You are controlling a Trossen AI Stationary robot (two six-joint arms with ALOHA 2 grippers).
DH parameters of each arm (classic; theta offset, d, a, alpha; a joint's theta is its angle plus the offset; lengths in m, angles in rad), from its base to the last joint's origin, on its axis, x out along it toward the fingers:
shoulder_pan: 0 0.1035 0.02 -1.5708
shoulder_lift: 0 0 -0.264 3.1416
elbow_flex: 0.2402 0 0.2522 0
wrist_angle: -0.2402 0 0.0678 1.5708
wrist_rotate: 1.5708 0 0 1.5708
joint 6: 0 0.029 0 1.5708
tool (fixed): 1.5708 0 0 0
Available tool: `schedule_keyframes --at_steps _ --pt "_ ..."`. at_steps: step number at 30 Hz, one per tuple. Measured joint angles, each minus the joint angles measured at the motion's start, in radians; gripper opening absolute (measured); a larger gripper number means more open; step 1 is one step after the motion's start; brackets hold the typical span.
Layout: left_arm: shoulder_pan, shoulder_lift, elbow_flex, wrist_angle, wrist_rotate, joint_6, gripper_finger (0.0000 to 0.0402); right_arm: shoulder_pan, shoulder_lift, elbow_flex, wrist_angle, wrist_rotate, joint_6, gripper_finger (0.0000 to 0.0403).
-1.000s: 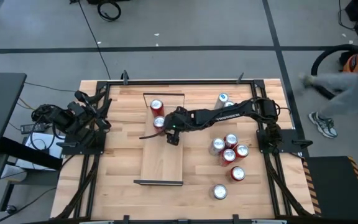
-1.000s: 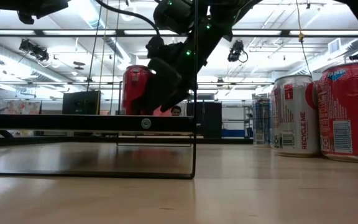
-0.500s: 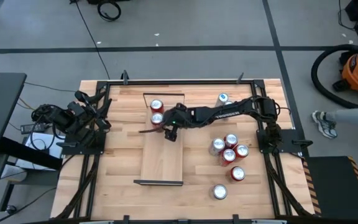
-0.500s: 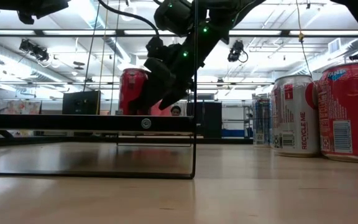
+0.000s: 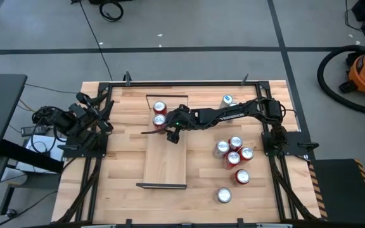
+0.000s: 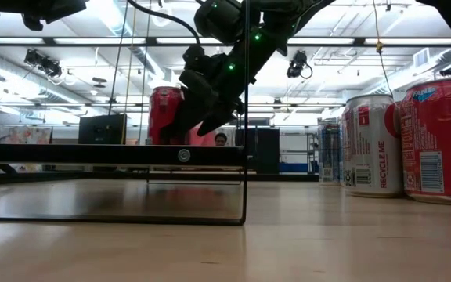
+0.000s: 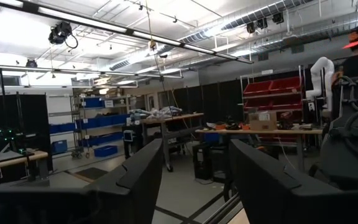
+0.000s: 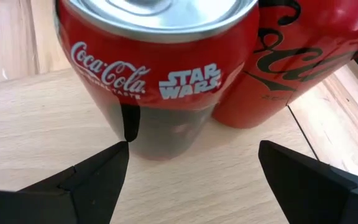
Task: Place canned beverage on shelf
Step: Put the top red white soda can on the shelf, then put the top silver soda can on the shelf
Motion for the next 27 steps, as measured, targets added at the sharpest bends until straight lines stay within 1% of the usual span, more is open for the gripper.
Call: schedule_keyframes --at_steps 3,6,12,16,21,24,27 --pt "0.000 0.000 0.000 0.000 0.000 0.004 0.0194 0.000 -0.002 0.001 -0.028 -0.001 -0.015 0.0370" --pt "0.000 0.000 0.000 0.000 0.000 0.005 0.0194 0.006 -0.038 0.000 -0.121 -0.006 -0.028 0.0370" --pt "0.000 0.000 0.000 0.000 0.000 0.000 0.0194 0.008 -0.184 0.002 -0.348 -0.010 -0.048 0.0370" --pt "0.000 0.000 0.000 0.000 0.000 0.000 0.0194 0.012 -0.279 0.002 -0.492 -0.028 -0.029 0.0370" --pt "0.000 0.000 0.000 0.000 0.000 -0.004 0.0194 0.072 -0.355 0.002 -0.630 -0.014 0.043 0.0370" --pt "0.000 0.000 0.000 0.000 0.000 -0.006 0.0194 0.120 -0.381 0.002 -0.671 -0.012 0.075 0.0370" --pt "0.000 0.000 0.000 0.000 0.000 -0.023 0.0194 0.166 -0.383 0.002 -0.723 -0.046 0.119 0.0370"
